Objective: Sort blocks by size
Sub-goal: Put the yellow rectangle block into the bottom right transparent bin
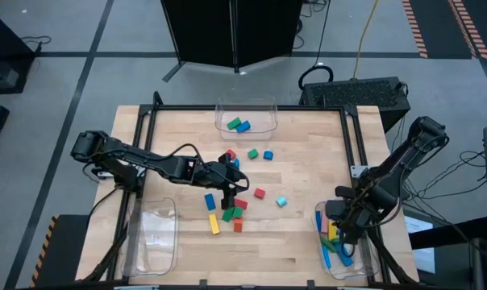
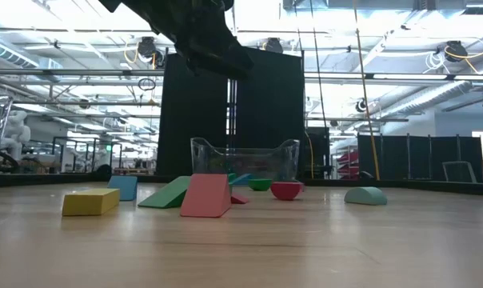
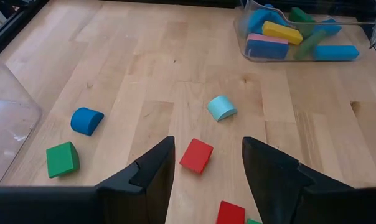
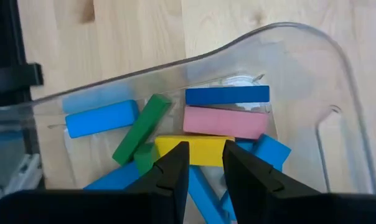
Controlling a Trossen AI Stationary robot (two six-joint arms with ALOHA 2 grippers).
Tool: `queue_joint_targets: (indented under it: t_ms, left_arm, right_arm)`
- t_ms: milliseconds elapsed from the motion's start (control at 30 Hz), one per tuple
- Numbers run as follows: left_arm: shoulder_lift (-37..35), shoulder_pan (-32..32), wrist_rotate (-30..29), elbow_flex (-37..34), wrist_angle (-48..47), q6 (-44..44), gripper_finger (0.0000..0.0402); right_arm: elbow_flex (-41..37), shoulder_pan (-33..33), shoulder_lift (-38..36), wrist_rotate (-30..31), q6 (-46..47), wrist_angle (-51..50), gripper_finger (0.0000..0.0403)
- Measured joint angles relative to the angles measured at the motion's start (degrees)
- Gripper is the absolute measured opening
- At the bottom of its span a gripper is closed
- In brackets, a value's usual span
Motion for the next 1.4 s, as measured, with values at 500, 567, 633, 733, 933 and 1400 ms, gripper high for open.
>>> queue_joint_targets:
  t_ms: [500, 567, 633, 733, 933, 1400]
  left_arm:
    - [0.00, 0.00, 0.02, 0.01, -0.19, -0.02, 0.0187]
    - [0.00, 0.00, 0.02, 0.02, -0.64, -0.03, 0.0187]
    - [0.00, 0.00, 0.02, 0.02, -2.65, -1.03, 0.0187]
    - [0.00, 0.00, 0.02, 0.02, -7.62, -3.43, 0.0187]
    - [0.00, 0.00, 0.02, 0.02, -17.36, -7.47, 0.0187]
    - [0.00, 0.00, 1.38, 0.02, -36.95, -28.36, 0.0187]
  right_arm:
    - [0.00, -0.25, -10.27, 6.56, -0.41, 0.34, 0.0093]
    - [0.00, -0.29, -11.59, 9.28, -1.24, 1.05, 0.0093]
    - [0.00, -0.29, -12.66, 13.74, -3.14, 2.66, 0.0093]
    - [0.00, -0.29, -13.33, 23.84, -6.63, 6.57, 0.0093]
    - [0.00, -3.92, -12.83, 35.38, -19.77, 14.16, 0.0093]
    - [0.04, -20.02, -3.60, 41.90, -25.93, 21.56, 0.0115]
